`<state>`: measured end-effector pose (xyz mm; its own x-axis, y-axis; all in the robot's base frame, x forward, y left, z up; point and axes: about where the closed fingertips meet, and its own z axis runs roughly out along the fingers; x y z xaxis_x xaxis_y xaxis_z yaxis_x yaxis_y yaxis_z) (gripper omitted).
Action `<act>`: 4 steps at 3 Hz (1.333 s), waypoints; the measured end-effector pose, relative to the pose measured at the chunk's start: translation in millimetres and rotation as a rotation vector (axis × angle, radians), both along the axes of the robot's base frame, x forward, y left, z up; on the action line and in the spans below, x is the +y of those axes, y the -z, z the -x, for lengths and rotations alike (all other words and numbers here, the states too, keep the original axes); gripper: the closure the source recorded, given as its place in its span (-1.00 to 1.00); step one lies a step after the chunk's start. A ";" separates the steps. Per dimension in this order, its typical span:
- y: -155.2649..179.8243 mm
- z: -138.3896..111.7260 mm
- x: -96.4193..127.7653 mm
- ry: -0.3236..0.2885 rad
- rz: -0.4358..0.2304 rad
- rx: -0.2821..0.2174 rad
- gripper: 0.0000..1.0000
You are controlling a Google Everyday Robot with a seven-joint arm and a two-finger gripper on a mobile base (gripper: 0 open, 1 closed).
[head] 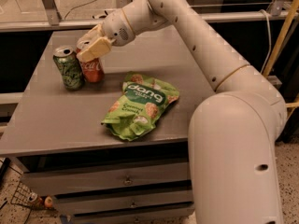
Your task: Move coke can near green can
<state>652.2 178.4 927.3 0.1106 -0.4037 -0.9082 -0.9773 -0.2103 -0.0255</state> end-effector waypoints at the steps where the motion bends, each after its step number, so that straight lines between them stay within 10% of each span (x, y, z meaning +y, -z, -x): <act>1: 1.3 0.7 3.1 -0.004 0.000 0.002 -0.37; 2: 3.7 2.0 8.3 -0.012 0.000 0.007 -1.00; 4: 12.9 -2.4 -13.9 0.051 0.020 0.027 -1.00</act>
Offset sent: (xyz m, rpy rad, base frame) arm -0.0008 0.0032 -0.0014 0.0001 0.0025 0.0046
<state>654.5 164.5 914.4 0.0647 -0.4260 -0.9024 -0.9871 -0.1601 0.0048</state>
